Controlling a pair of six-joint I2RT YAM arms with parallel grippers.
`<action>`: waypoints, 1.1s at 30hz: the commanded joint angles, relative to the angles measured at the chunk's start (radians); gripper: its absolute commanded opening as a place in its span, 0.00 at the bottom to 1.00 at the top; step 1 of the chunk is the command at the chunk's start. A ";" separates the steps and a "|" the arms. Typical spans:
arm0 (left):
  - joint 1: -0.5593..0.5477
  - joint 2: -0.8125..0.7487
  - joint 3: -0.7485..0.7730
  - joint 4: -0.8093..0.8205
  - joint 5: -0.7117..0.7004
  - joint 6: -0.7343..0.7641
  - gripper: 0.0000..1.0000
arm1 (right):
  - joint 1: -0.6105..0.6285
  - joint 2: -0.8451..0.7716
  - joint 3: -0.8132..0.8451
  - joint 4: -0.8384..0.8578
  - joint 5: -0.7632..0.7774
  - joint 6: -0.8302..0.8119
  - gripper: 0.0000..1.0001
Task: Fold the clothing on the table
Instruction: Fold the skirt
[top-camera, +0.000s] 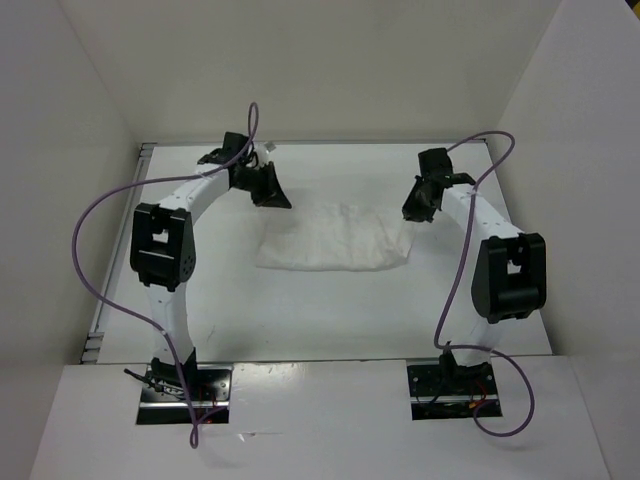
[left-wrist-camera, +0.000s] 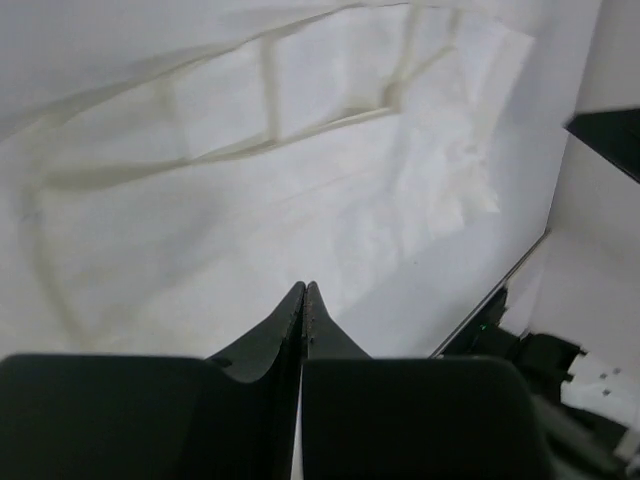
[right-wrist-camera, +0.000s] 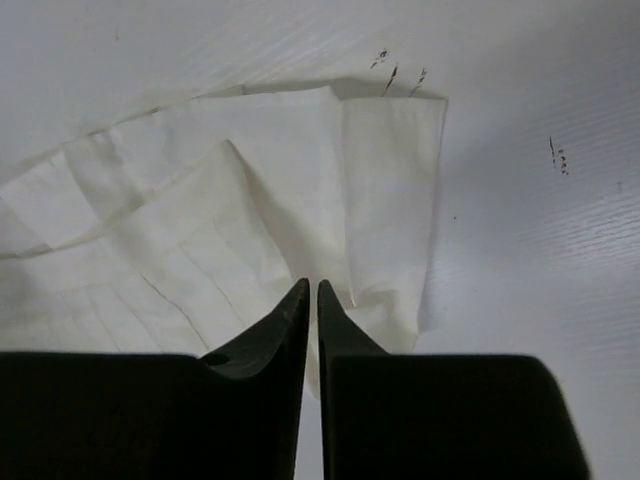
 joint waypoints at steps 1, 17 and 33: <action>-0.085 -0.031 0.158 -0.117 0.031 0.158 0.01 | -0.027 0.030 -0.027 0.054 -0.120 0.004 0.09; -0.279 0.363 0.364 -0.161 0.073 0.195 0.00 | -0.047 0.154 -0.099 0.095 -0.358 0.013 0.01; -0.279 0.417 0.279 -0.078 0.010 0.112 0.00 | -0.056 0.062 -0.215 -0.171 -0.451 -0.102 0.01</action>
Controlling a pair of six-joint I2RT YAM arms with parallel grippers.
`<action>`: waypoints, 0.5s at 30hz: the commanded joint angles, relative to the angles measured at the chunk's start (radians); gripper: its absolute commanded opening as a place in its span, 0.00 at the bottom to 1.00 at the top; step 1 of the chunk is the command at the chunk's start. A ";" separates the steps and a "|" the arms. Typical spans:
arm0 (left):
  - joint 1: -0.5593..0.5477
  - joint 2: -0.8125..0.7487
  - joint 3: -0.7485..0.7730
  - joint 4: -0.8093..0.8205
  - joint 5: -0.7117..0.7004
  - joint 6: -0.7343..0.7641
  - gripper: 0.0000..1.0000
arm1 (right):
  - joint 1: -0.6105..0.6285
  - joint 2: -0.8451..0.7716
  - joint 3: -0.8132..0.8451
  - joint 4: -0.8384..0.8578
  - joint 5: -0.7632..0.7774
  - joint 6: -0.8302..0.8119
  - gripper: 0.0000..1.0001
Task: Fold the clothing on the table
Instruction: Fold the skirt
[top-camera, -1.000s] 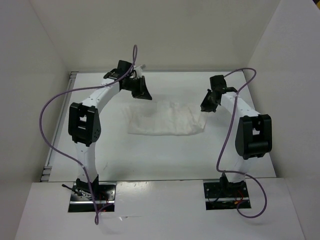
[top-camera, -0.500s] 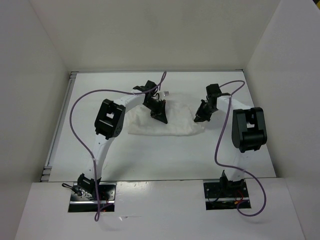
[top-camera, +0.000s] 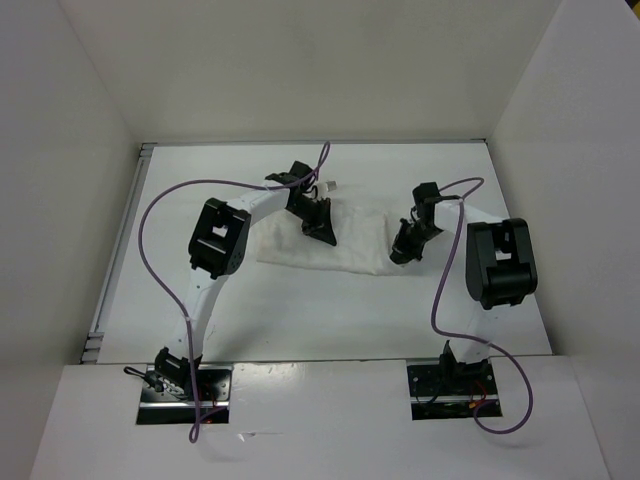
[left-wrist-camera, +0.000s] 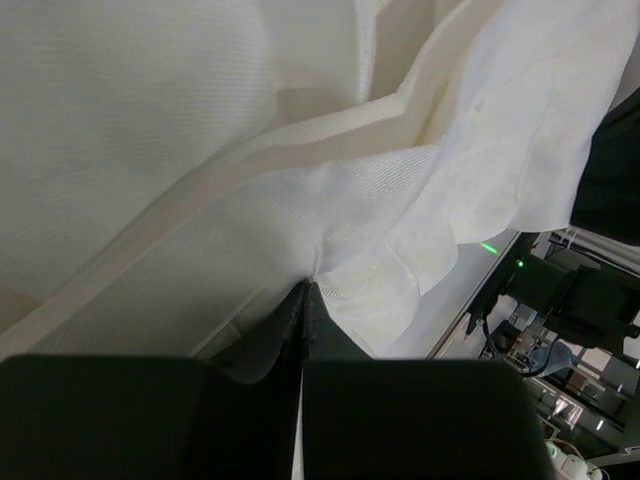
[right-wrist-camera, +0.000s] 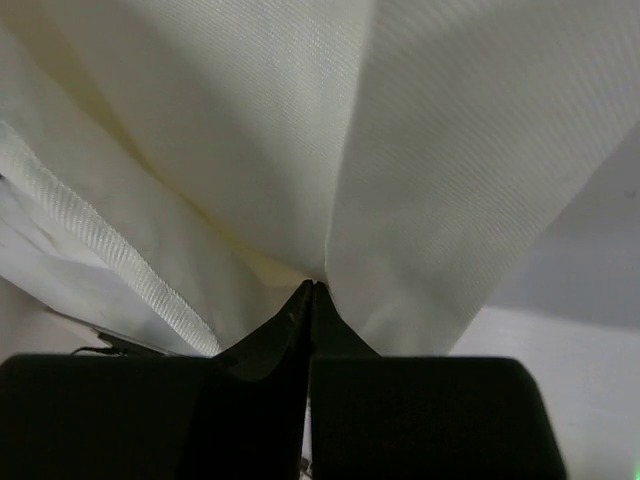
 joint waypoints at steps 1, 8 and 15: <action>0.007 0.034 -0.038 0.021 -0.088 0.018 0.00 | -0.008 -0.074 -0.037 -0.139 -0.014 -0.055 0.02; 0.016 0.012 -0.070 0.043 -0.099 0.018 0.00 | -0.017 -0.098 -0.028 -0.188 0.105 -0.077 0.09; 0.016 -0.111 -0.080 0.024 -0.099 0.038 0.02 | -0.027 -0.295 0.107 -0.211 0.314 -0.006 0.53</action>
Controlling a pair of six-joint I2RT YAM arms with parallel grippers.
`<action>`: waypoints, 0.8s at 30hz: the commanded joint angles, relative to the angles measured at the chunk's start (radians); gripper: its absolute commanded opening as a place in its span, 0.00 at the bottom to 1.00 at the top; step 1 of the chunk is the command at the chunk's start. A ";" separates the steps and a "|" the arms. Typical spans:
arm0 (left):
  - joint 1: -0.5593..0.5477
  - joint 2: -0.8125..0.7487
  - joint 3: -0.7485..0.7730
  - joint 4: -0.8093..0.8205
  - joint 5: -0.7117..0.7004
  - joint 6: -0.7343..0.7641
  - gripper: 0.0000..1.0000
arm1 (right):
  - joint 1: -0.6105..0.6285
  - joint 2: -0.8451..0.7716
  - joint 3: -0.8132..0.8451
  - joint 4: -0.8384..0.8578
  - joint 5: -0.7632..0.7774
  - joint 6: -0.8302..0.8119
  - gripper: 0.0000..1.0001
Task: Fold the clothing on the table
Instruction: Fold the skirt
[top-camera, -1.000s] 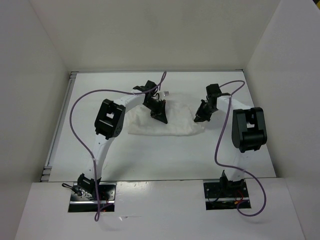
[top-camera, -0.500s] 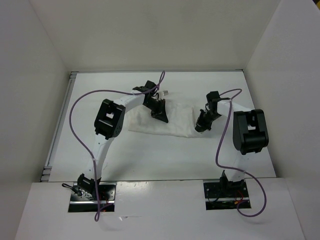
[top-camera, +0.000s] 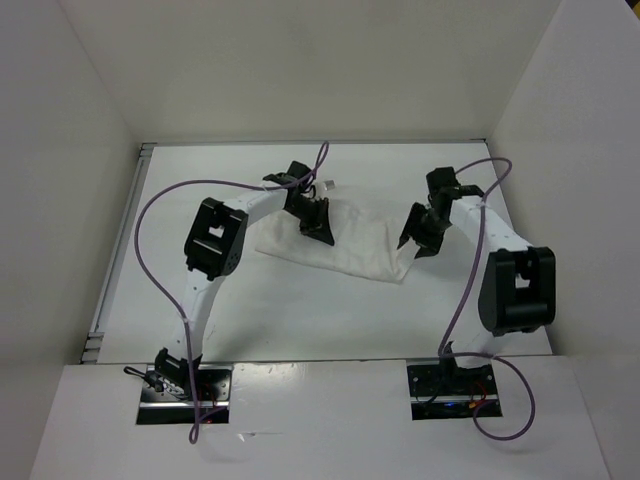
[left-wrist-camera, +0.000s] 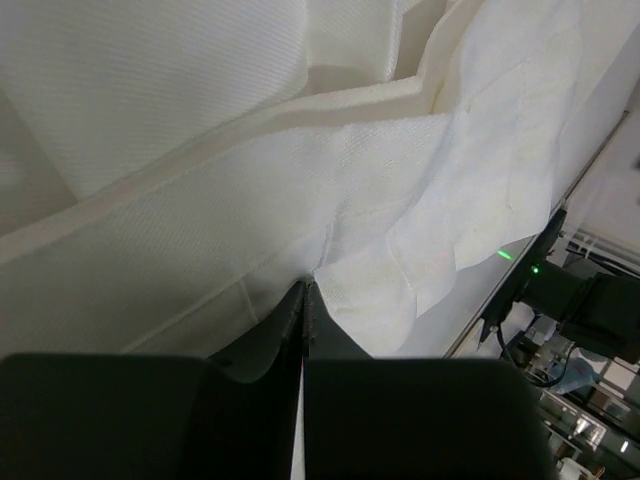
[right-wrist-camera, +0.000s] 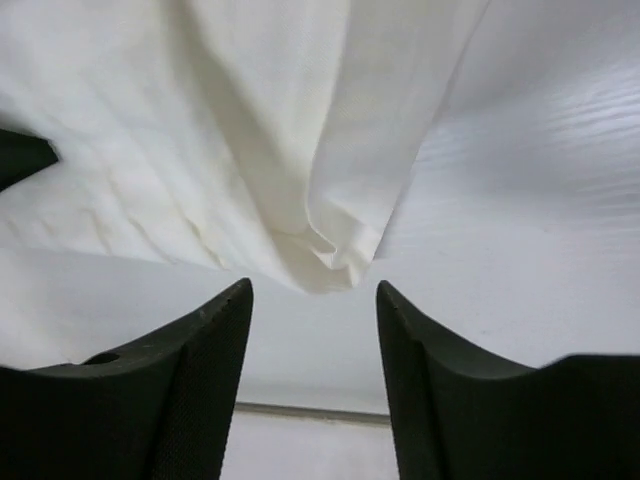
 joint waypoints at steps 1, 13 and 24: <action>0.007 -0.089 -0.024 -0.030 -0.091 0.051 0.04 | -0.007 -0.145 0.079 -0.047 0.137 0.019 0.60; 0.035 -0.193 0.013 -0.058 -0.047 0.072 0.05 | -0.007 -0.214 -0.152 0.114 0.041 0.086 0.87; 0.053 -0.213 -0.038 -0.076 -0.047 0.091 0.05 | -0.007 -0.054 -0.243 0.335 -0.087 0.117 0.87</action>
